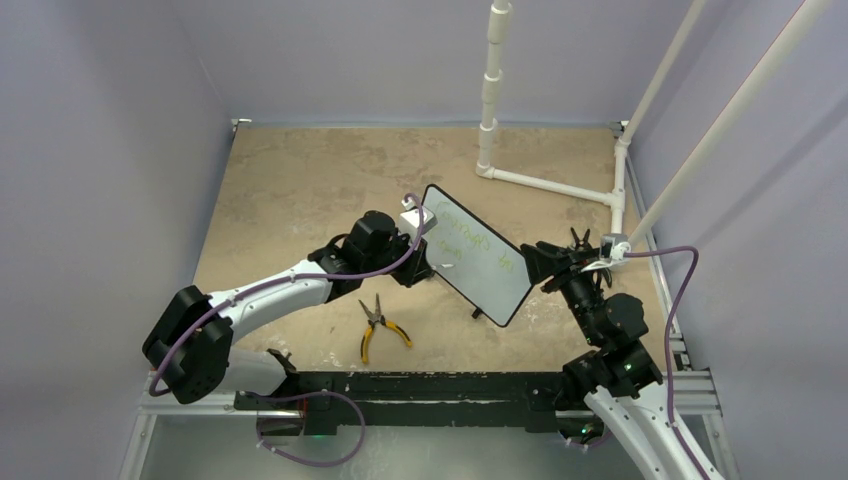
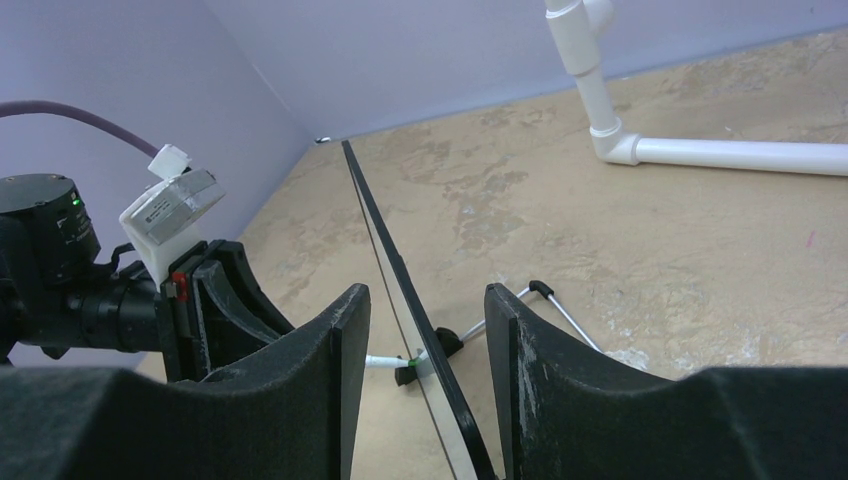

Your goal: Write a sentence on the whiteboard

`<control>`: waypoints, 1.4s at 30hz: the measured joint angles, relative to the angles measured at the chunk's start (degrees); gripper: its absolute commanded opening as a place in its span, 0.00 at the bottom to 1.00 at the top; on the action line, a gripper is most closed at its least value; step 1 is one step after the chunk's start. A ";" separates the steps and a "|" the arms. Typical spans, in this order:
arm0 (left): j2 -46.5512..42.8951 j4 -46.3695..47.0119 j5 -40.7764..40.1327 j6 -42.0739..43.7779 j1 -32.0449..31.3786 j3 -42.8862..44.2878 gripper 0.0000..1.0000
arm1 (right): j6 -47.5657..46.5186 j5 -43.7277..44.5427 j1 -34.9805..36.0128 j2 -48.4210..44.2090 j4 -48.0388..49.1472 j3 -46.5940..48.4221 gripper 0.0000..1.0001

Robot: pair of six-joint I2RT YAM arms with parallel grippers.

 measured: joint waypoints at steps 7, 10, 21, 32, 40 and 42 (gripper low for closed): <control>0.00 0.50 0.63 0.00 0.00 0.00 0.00 | 0.00 0.00 0.00 0.00 0.00 0.00 0.50; 0.00 0.70 0.68 0.00 0.00 0.02 0.00 | 0.00 0.00 0.00 0.00 0.02 0.00 0.50; -0.28 1.01 0.66 -0.02 -0.02 0.35 0.00 | 0.00 0.00 0.00 0.00 0.02 0.00 0.50; -1.22 2.01 0.66 0.00 -0.02 0.44 0.00 | 0.00 0.00 0.00 0.00 0.02 0.00 0.50; -1.33 2.08 1.14 0.00 -0.02 0.44 0.00 | 0.00 0.00 0.00 0.00 0.02 0.00 0.51; -1.53 2.25 1.46 0.00 -0.02 0.44 0.00 | 0.00 0.00 0.00 0.00 0.00 0.00 0.51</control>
